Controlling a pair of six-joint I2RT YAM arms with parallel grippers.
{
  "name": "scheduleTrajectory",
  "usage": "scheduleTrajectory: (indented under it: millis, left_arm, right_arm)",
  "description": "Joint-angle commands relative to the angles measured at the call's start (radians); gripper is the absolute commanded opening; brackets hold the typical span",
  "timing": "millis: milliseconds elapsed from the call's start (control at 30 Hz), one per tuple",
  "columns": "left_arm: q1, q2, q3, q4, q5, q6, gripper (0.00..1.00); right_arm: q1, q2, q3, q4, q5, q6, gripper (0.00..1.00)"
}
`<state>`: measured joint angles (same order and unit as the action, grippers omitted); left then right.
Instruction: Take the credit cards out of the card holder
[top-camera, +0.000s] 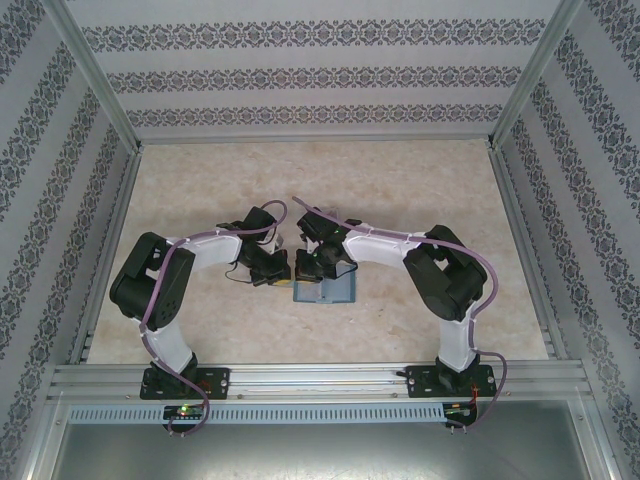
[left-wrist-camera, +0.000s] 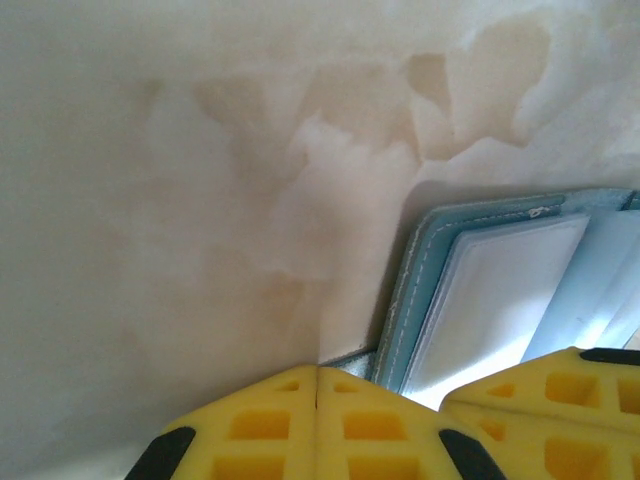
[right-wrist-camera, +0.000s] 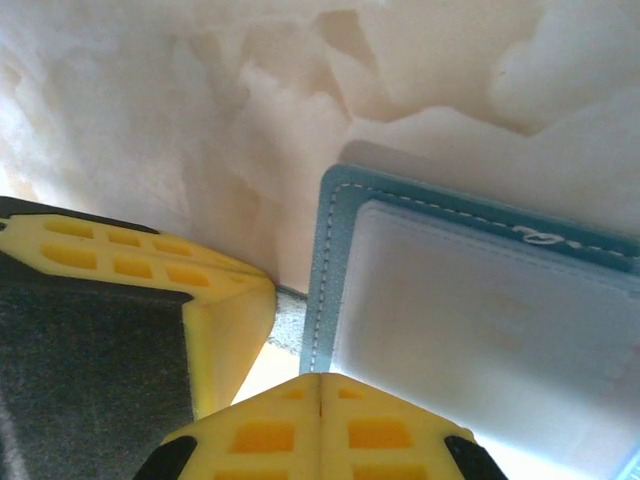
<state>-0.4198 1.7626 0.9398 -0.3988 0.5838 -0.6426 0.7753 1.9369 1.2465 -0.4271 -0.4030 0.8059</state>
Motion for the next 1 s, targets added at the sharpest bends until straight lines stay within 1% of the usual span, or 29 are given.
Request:
scheduleTrajectory:
  millis: [0, 567, 767, 967]
  left_arm:
    - [-0.013, 0.016, -0.031, -0.021, -0.022, 0.020, 0.00]
    - [-0.013, 0.035, -0.015, -0.026, -0.017, 0.026, 0.00]
    - [-0.013, 0.036, -0.014, -0.026, -0.016, 0.026, 0.00]
    - [-0.014, 0.037, -0.016, -0.023, -0.016, 0.027, 0.00]
  right_arm:
    - [0.009, 0.016, 0.026, -0.067, 0.039, -0.007, 0.10]
    - [0.017, 0.046, 0.087, -0.235, 0.136, -0.077, 0.32]
    - [0.020, 0.065, 0.105, -0.260, 0.151, -0.091, 0.37]
    - [0.027, 0.092, 0.128, -0.291, 0.176, -0.100, 0.40]
